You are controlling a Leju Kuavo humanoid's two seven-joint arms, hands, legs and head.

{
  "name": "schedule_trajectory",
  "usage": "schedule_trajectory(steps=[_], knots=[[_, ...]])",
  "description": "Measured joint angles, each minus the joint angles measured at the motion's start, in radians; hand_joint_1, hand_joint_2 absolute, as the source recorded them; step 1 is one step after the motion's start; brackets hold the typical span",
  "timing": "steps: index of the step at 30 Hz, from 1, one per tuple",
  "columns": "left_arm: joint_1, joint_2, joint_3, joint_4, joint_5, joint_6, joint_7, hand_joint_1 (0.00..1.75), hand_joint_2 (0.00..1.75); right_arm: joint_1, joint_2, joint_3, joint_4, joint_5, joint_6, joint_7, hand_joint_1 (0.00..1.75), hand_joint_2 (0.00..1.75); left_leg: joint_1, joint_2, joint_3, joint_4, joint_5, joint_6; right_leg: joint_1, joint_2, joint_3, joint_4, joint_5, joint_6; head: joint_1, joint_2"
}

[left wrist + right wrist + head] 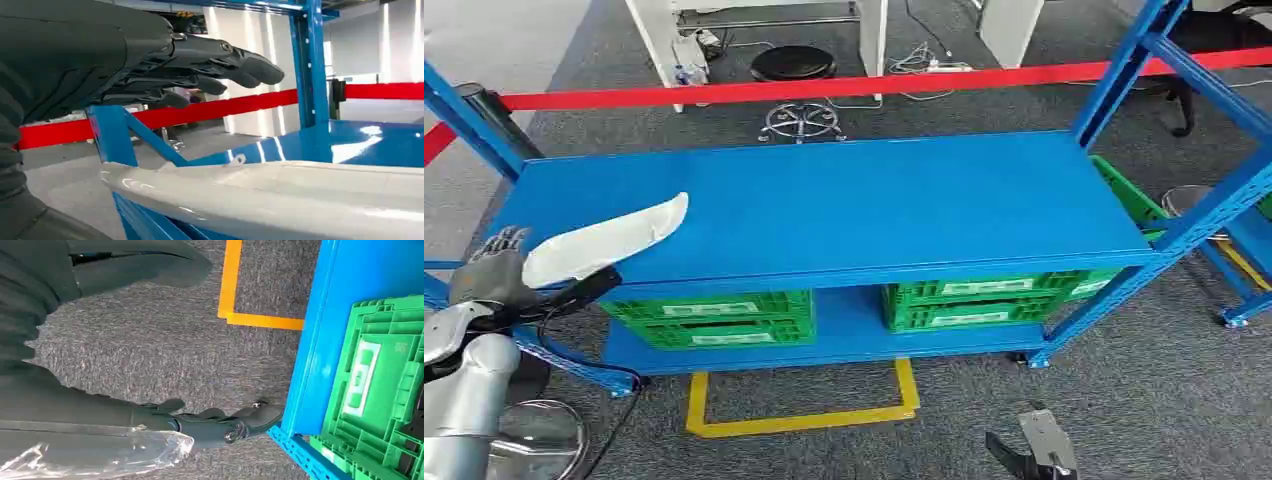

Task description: Take the parts from the cabinet and place them on the table.

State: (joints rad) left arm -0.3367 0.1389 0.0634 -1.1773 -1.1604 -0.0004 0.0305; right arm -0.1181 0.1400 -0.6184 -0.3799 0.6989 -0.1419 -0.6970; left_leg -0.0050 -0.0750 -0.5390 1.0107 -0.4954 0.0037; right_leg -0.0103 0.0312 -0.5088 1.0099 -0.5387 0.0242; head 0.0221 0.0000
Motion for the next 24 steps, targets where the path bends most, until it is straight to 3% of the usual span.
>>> schedule_trajectory(steps=[18,20,21,24], knots=[[-0.057,0.007,-0.020,0.132,-0.063,0.002,0.044,0.00,1.75,-0.004,0.000,0.026,0.009,-0.017,0.010,0.000,0.00,1.75,0.000,0.000,0.000,0.000,0.000,0.000,0.000,0.000,0.000,0.000,0.000,0.000,0.000,0.000],[-0.065,0.006,-0.021,0.159,-0.066,0.011,0.045,0.31,1.75,-0.004,0.000,0.029,0.010,-0.020,0.011,0.000,0.00,1.75,0.000,0.000,0.000,0.000,0.000,0.000,0.000,0.000,0.000,0.000,0.000,0.000,0.000,0.000],[-0.067,0.006,-0.021,0.172,-0.068,0.015,0.045,1.27,1.75,-0.004,0.000,0.032,0.010,-0.022,0.012,0.000,0.00,1.75,0.000,0.000,0.000,0.000,0.000,0.000,0.000,0.000,0.000,0.000,0.000,0.000,0.000,0.000],[-0.069,0.007,-0.021,0.196,-0.076,0.028,0.044,1.75,1.75,-0.004,0.000,0.037,0.010,-0.026,0.012,0.000,0.00,1.75,0.000,0.000,0.000,0.000,0.000,0.000,0.000,0.000,0.000,0.000,0.000,0.000,0.000,0.000]])
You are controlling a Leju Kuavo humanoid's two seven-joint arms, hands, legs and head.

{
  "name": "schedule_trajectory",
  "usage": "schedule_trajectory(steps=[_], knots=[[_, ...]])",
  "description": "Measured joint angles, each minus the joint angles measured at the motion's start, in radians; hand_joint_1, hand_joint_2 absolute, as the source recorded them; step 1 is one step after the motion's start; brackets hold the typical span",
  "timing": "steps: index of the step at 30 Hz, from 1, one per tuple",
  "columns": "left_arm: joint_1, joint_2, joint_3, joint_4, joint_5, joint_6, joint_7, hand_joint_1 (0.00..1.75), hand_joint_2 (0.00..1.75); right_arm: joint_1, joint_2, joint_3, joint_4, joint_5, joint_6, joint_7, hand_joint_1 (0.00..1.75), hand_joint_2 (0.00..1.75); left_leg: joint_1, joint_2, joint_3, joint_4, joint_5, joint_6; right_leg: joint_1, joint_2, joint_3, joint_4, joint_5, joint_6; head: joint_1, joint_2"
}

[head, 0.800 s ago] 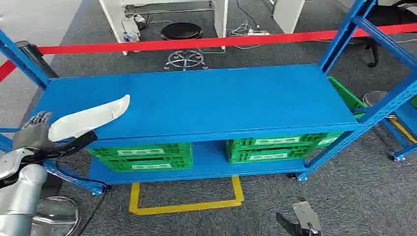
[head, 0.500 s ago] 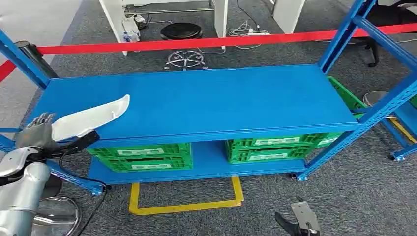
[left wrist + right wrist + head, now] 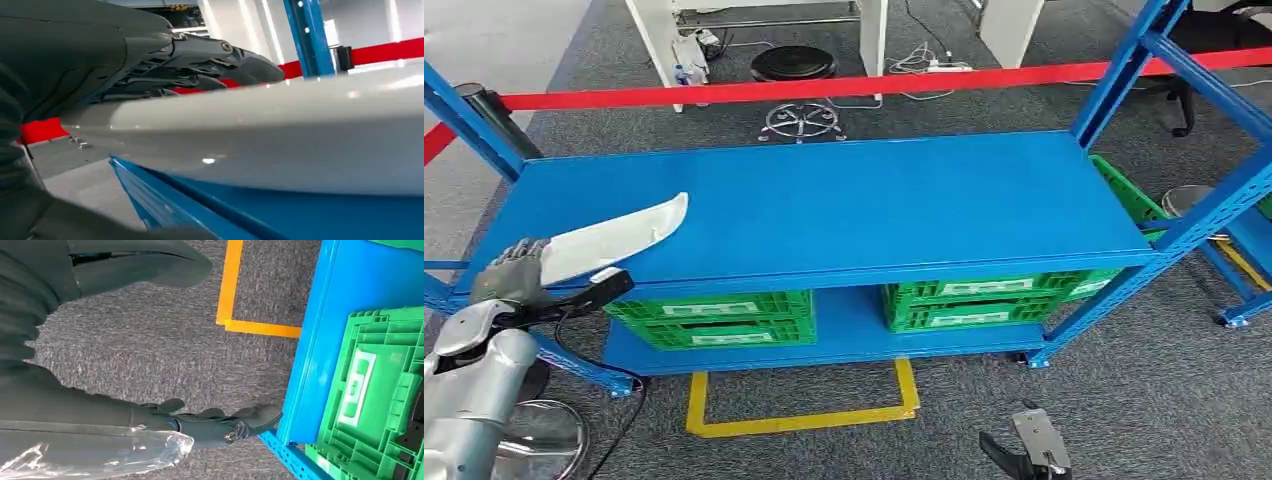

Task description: Take the parts from the cabinet and place them on the table.

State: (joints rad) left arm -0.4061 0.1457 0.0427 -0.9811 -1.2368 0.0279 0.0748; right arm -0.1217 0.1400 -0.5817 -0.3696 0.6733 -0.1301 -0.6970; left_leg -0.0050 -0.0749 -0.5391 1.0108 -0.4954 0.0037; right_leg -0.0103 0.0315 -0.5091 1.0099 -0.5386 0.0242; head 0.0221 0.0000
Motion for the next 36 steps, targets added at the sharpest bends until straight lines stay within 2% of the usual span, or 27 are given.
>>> schedule_trajectory(steps=[17,24,30,36], knots=[[-0.014,0.002,0.011,0.024,-0.019,0.029,-0.021,1.75,1.75,0.001,0.002,0.024,0.007,-0.013,0.001,0.000,0.00,1.75,0.000,0.000,0.000,0.000,0.003,0.000,0.000,-0.001,0.000,0.000,0.003,0.000,0.000,0.000],[0.006,-0.004,0.011,-0.021,-0.019,0.033,-0.048,1.75,1.75,0.004,0.003,0.037,0.008,-0.026,0.001,0.000,0.00,1.75,0.000,0.000,-0.002,0.000,0.003,0.000,0.000,-0.001,-0.001,0.000,0.003,0.000,0.000,0.000],[0.057,-0.016,0.000,-0.128,0.009,0.037,-0.095,1.75,1.75,0.007,0.003,0.040,0.008,-0.044,0.000,0.000,0.00,1.75,0.000,0.000,-0.003,0.000,0.003,0.000,0.000,0.000,-0.002,0.000,0.003,0.000,0.000,0.000],[0.166,-0.055,-0.048,-0.339,0.082,0.081,-0.162,1.75,1.75,0.026,0.004,0.047,0.006,-0.083,-0.005,0.000,0.00,1.75,-0.001,0.000,-0.004,0.000,0.003,0.001,-0.001,0.000,-0.003,0.000,0.002,0.000,0.000,0.000]])
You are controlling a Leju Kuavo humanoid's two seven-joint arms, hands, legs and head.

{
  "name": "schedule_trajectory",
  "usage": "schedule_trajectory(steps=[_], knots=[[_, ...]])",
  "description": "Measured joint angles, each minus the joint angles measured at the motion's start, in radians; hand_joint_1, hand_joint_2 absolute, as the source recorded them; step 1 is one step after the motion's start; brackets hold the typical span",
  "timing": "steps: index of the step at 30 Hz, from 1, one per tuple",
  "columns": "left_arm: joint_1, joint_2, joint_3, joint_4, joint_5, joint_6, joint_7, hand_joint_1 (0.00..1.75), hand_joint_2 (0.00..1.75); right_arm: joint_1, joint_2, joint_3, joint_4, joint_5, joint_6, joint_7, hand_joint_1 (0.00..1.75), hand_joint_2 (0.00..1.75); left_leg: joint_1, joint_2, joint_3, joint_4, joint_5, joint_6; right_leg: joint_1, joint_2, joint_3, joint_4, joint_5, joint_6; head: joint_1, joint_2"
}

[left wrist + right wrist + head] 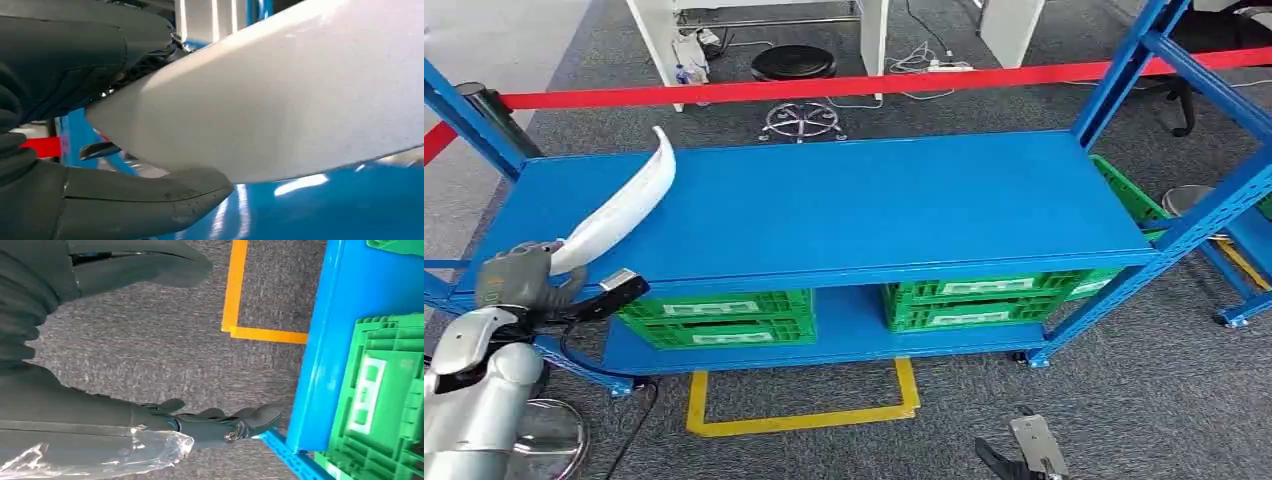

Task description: Take the parts from the cabinet and place them on the table.

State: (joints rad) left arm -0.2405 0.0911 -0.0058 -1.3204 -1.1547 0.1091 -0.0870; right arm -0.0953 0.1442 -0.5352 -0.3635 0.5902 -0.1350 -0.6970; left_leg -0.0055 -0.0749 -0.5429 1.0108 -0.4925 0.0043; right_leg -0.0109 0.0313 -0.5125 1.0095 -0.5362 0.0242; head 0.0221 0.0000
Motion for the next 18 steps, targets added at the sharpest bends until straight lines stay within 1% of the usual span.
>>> schedule_trajectory(steps=[4,7,10,13,14,16,18], knots=[[0.077,-0.031,-0.041,-0.132,0.037,0.023,-0.039,1.75,1.75,0.014,0.000,0.005,-0.008,-0.025,-0.006,0.000,0.00,1.75,0.000,0.000,-0.001,0.000,0.000,0.000,0.000,0.000,-0.001,0.000,0.000,0.000,0.000,0.000],[0.139,-0.059,-0.072,-0.224,0.055,0.060,-0.072,1.75,1.75,0.027,0.001,0.008,-0.018,-0.047,-0.008,0.000,0.00,1.75,-0.002,0.000,-0.001,0.002,0.000,0.000,-0.002,0.000,-0.001,-0.002,0.001,0.001,0.000,0.000],[0.182,-0.082,-0.103,-0.289,0.054,0.071,-0.075,1.75,1.75,0.033,0.002,0.009,-0.025,-0.054,-0.008,0.000,0.00,1.75,-0.003,0.000,-0.002,0.002,-0.001,0.001,-0.004,0.000,-0.002,-0.002,0.002,0.003,0.000,0.000],[0.199,-0.091,-0.114,-0.321,0.054,0.073,-0.075,1.75,1.75,0.038,0.003,0.010,-0.028,-0.054,-0.008,0.000,0.00,1.75,-0.005,0.000,-0.004,0.005,-0.001,0.003,-0.005,0.000,-0.002,-0.002,0.003,0.006,0.000,0.000],[0.202,-0.093,-0.116,-0.329,0.054,0.073,-0.075,1.75,1.75,0.039,0.004,0.010,-0.029,-0.054,-0.008,0.000,0.00,1.75,-0.006,0.000,-0.004,0.006,-0.001,0.004,-0.006,0.000,-0.002,-0.002,0.003,0.007,0.000,0.000],[0.206,-0.093,-0.117,-0.339,0.054,0.073,-0.075,1.75,1.75,0.041,0.006,0.011,-0.033,-0.054,-0.008,0.000,0.00,1.75,-0.008,0.000,-0.005,0.007,-0.001,0.010,-0.009,0.001,-0.003,-0.004,0.005,0.011,0.000,0.000],[0.207,-0.095,-0.118,-0.349,0.054,0.075,-0.076,1.75,1.75,0.042,0.008,0.012,-0.034,-0.056,-0.008,0.000,0.00,1.75,-0.009,0.001,-0.007,0.007,0.006,0.018,-0.011,0.002,-0.003,-0.009,0.013,0.022,-0.001,0.000]])
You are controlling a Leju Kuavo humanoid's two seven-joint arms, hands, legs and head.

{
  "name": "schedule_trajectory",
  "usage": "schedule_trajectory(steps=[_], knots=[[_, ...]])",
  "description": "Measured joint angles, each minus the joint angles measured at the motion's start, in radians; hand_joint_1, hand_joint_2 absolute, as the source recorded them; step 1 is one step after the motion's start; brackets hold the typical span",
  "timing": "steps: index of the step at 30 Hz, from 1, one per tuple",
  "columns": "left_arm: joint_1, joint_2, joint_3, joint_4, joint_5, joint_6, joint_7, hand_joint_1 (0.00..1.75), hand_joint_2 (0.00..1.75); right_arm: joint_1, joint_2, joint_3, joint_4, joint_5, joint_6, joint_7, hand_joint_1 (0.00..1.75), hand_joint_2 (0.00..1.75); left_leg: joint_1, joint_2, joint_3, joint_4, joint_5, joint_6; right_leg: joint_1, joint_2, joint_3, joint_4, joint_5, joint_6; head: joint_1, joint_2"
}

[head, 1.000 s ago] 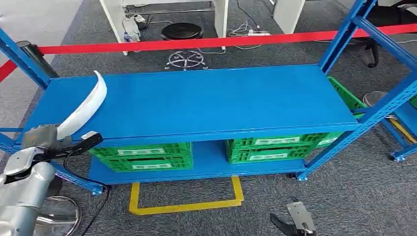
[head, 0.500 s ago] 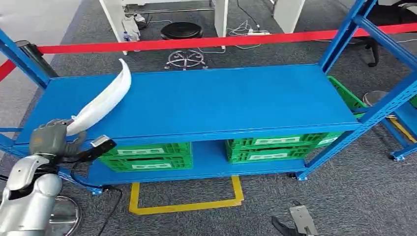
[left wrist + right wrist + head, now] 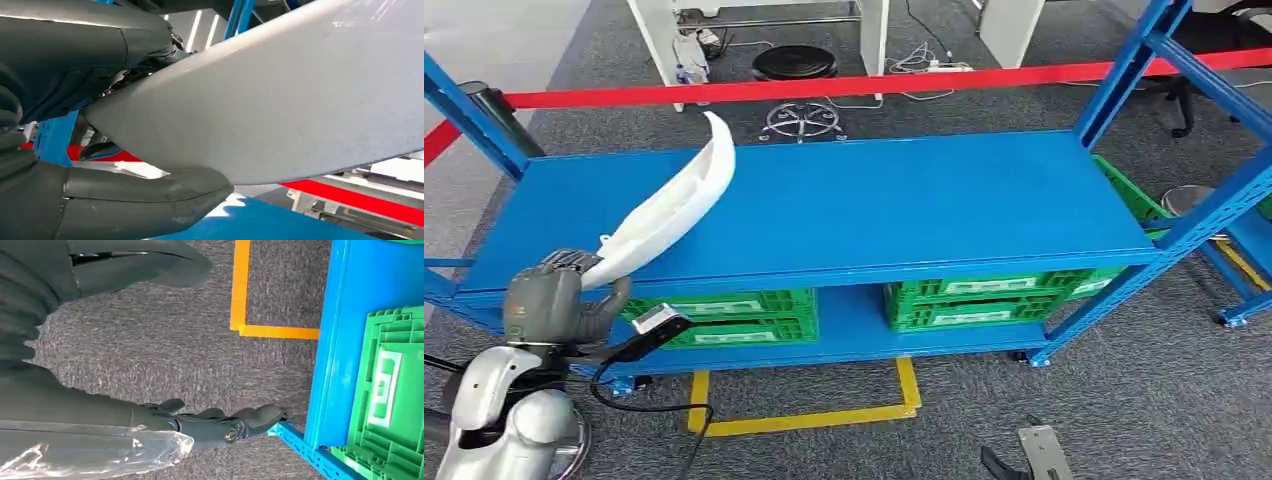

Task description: Take the parts from the cabinet and place them on the table.

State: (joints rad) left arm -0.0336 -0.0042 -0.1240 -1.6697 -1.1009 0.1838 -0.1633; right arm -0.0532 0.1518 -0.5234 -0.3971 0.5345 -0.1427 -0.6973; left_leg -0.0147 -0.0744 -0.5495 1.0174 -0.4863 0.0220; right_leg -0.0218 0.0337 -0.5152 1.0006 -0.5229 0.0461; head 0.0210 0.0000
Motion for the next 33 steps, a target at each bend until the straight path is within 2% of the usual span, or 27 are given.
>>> schedule_trajectory(steps=[1,2,3,5,6,7,8,9,10,11,12,13,15,16,17,18,20,21,22,23,24,26,27,28,30,32,33], knots=[[0.002,-0.005,-0.002,-0.007,0.000,0.003,-0.005,1.75,1.75,0.000,0.000,0.000,0.000,-0.004,-0.001,0.000,0.00,1.75,0.004,0.002,0.002,-0.014,0.009,0.008,0.003,0.001,0.000,-0.001,0.001,0.004,0.001,0.000],[0.009,-0.010,-0.007,-0.019,0.000,0.013,-0.014,1.75,1.75,0.002,0.000,0.000,-0.003,-0.012,-0.003,0.000,0.00,1.75,0.009,0.010,0.003,-0.023,0.017,0.013,0.003,-0.011,-0.013,0.013,-0.020,0.004,0.001,0.000],[0.021,-0.012,-0.013,-0.032,-0.007,0.029,-0.020,1.75,1.75,0.002,0.000,0.000,-0.007,-0.020,-0.004,0.000,0.00,1.75,0.010,0.012,0.000,-0.024,0.019,0.017,0.005,-0.021,-0.033,0.057,-0.053,0.005,0.004,0.000],[0.062,-0.028,-0.039,-0.066,-0.029,0.063,-0.026,1.75,1.75,0.006,0.000,-0.001,-0.013,-0.036,-0.003,0.000,0.00,1.75,0.009,0.018,-0.005,-0.024,0.020,0.018,0.002,-0.023,-0.107,0.221,-0.129,0.010,0.003,0.000],[0.084,-0.033,-0.057,-0.082,-0.045,0.080,-0.026,1.75,1.75,0.012,0.000,0.000,-0.018,-0.043,-0.003,-0.001,0.00,1.75,0.009,0.021,-0.007,-0.023,0.020,0.017,0.002,-0.024,-0.138,0.287,-0.150,0.012,0.004,0.000],[0.104,-0.038,-0.073,-0.095,-0.058,0.095,-0.026,1.75,1.75,0.018,0.000,0.000,-0.020,-0.046,-0.001,-0.001,0.00,1.75,0.009,0.022,-0.007,-0.023,0.021,0.016,0.002,-0.024,-0.150,0.313,-0.148,0.014,0.003,0.000],[0.121,-0.042,-0.091,-0.108,-0.067,0.108,-0.025,1.75,1.75,0.025,0.000,-0.001,-0.024,-0.052,0.001,0.000,0.00,1.75,0.010,0.022,-0.007,-0.023,0.021,0.015,0.000,-0.025,-0.140,0.292,-0.122,0.015,0.003,0.000],[0.137,-0.045,-0.104,-0.122,-0.075,0.121,-0.023,1.75,1.75,0.029,0.000,-0.002,-0.027,-0.055,0.002,0.000,0.00,1.75,0.010,0.022,-0.007,-0.022,0.021,0.015,0.000,-0.025,-0.112,0.233,-0.079,0.016,0.004,0.000],[0.153,-0.048,-0.117,-0.137,-0.080,0.134,-0.018,1.75,1.75,0.031,0.000,-0.006,-0.031,-0.060,0.006,0.000,0.00,1.75,0.012,0.022,-0.007,-0.019,0.021,0.013,-0.001,-0.024,-0.065,0.133,-0.025,0.016,0.003,0.000],[0.164,-0.052,-0.128,-0.149,-0.085,0.143,-0.016,1.75,1.75,0.033,0.000,-0.008,-0.033,-0.062,0.013,0.000,0.00,1.75,0.012,0.021,-0.008,-0.015,0.020,0.008,-0.004,-0.018,-0.025,0.044,0.011,0.017,0.005,0.000],[0.174,-0.055,-0.138,-0.159,-0.088,0.151,-0.016,1.75,1.75,0.033,0.000,-0.011,-0.034,-0.064,0.022,0.000,0.00,1.75,0.006,0.019,-0.015,-0.011,0.021,0.000,-0.002,-0.003,-0.013,0.026,-0.005,0.017,0.005,0.000],[0.182,-0.056,-0.149,-0.169,-0.090,0.159,-0.015,1.75,1.75,0.035,0.000,-0.015,-0.037,-0.066,0.029,-0.002,0.00,1.75,0.006,0.018,-0.026,-0.001,0.024,-0.006,-0.003,-0.004,-0.009,0.011,-0.005,0.008,0.003,0.000],[0.202,-0.060,-0.164,-0.186,-0.090,0.172,-0.015,1.75,1.75,0.048,0.000,-0.018,-0.045,-0.068,0.045,-0.001,0.00,1.75,0.009,0.015,-0.035,-0.002,0.035,-0.022,0.003,-0.005,-0.021,0.024,0.000,-0.002,0.003,0.000],[0.210,-0.061,-0.169,-0.192,-0.088,0.177,-0.015,1.75,1.75,0.052,0.000,-0.021,-0.048,-0.068,0.050,-0.001,0.00,1.75,0.009,0.012,-0.037,-0.001,0.037,-0.025,0.002,-0.008,-0.024,0.022,0.007,-0.012,0.003,0.000],[0.216,-0.061,-0.173,-0.198,-0.085,0.184,-0.015,1.75,1.75,0.053,0.000,-0.024,-0.050,-0.068,0.058,-0.001,0.00,1.75,0.012,0.020,-0.042,0.005,0.024,-0.029,-0.004,-0.016,-0.027,0.017,0.015,-0.025,0.004,0.000],[0.220,-0.061,-0.175,-0.204,-0.082,0.190,-0.015,1.75,1.75,0.054,0.000,-0.026,-0.050,-0.067,0.064,-0.001,0.00,1.75,0.011,0.042,-0.053,0.031,-0.011,-0.034,-0.001,-0.019,-0.033,0.017,0.019,-0.032,0.000,0.000],[0.223,-0.061,-0.182,-0.209,-0.075,0.197,-0.016,1.75,1.75,0.060,-0.001,-0.032,-0.053,-0.062,0.074,-0.001,0.00,1.75,0.016,0.060,-0.104,0.175,-0.110,-0.044,0.003,-0.034,-0.048,0.017,0.029,-0.045,-0.006,0.000],[0.227,-0.061,-0.186,-0.210,-0.071,0.197,-0.016,1.75,1.75,0.062,-0.002,-0.034,-0.053,-0.061,0.078,-0.001,0.00,1.75,0.018,0.062,-0.128,0.252,-0.148,-0.047,0.006,-0.041,-0.058,0.018,0.036,-0.047,-0.006,0.000],[0.231,-0.061,-0.188,-0.210,-0.069,0.199,-0.017,1.75,1.75,0.063,-0.003,-0.038,-0.053,-0.058,0.082,-0.001,0.00,1.75,0.019,0.062,-0.136,0.293,-0.164,-0.048,0.008,-0.047,-0.068,0.018,0.044,-0.048,-0.007,0.000],[0.235,-0.061,-0.190,-0.210,-0.066,0.200,-0.018,1.75,1.75,0.063,-0.003,-0.042,-0.053,-0.057,0.085,-0.001,0.00,1.75,0.020,0.062,-0.121,0.286,-0.156,-0.047,0.010,-0.051,-0.077,0.018,0.051,-0.047,-0.006,0.000],[0.237,-0.061,-0.192,-0.210,-0.062,0.201,-0.019,1.75,1.75,0.063,-0.005,-0.047,-0.052,-0.055,0.086,-0.001,0.00,1.75,0.020,0.063,-0.087,0.242,-0.132,-0.044,0.012,-0.054,-0.087,0.018,0.059,-0.047,-0.006,0.000],[0.239,-0.061,-0.194,-0.214,-0.055,0.204,-0.024,1.75,1.75,0.061,-0.007,-0.056,-0.051,-0.052,0.089,0.000,0.00,1.75,0.019,0.064,0.033,0.061,-0.068,-0.034,0.014,-0.056,-0.104,0.018,0.075,-0.043,-0.006,0.000],[0.238,-0.061,-0.195,-0.220,-0.050,0.206,-0.027,1.75,1.75,0.060,-0.008,-0.064,-0.047,-0.051,0.092,0.000,0.00,1.75,0.017,0.071,0.086,-0.019,-0.067,-0.028,0.015,-0.057,-0.108,0.019,0.083,-0.038,-0.006,0.000],[0.238,-0.061,-0.196,-0.222,-0.049,0.208,-0.029,1.75,1.75,0.059,-0.010,-0.070,-0.043,-0.050,0.093,0.000,0.00,1.75,0.012,0.070,0.084,-0.037,-0.065,-0.026,0.020,-0.058,-0.116,0.023,0.089,-0.032,-0.007,0.000],[0.243,-0.061,-0.198,-0.222,-0.040,0.214,-0.032,1.75,1.75,0.059,-0.013,-0.082,-0.028,-0.044,0.095,0.000,0.00,1.75,0.006,0.070,0.074,-0.029,-0.054,-0.017,0.013,-0.060,-0.119,0.017,0.106,-0.019,-0.008,0.000],[0.246,-0.061,-0.198,-0.222,-0.035,0.214,-0.032,1.75,1.75,0.059,-0.016,-0.090,-0.012,-0.037,0.097,0.000,0.00,1.75,0.005,0.071,0.066,-0.042,-0.031,-0.002,0.010,-0.059,-0.122,0.015,0.119,-0.006,-0.008,0.000],[0.246,-0.061,-0.198,-0.222,-0.035,0.214,-0.032,1.75,1.75,0.059,-0.016,-0.090,-0.012,-0.037,0.097,0.000,0.00,1.75,0.005,0.071,0.066,-0.042,-0.031,-0.002,0.010,-0.059,-0.122,0.015,0.119,-0.006,-0.008,0.000]])
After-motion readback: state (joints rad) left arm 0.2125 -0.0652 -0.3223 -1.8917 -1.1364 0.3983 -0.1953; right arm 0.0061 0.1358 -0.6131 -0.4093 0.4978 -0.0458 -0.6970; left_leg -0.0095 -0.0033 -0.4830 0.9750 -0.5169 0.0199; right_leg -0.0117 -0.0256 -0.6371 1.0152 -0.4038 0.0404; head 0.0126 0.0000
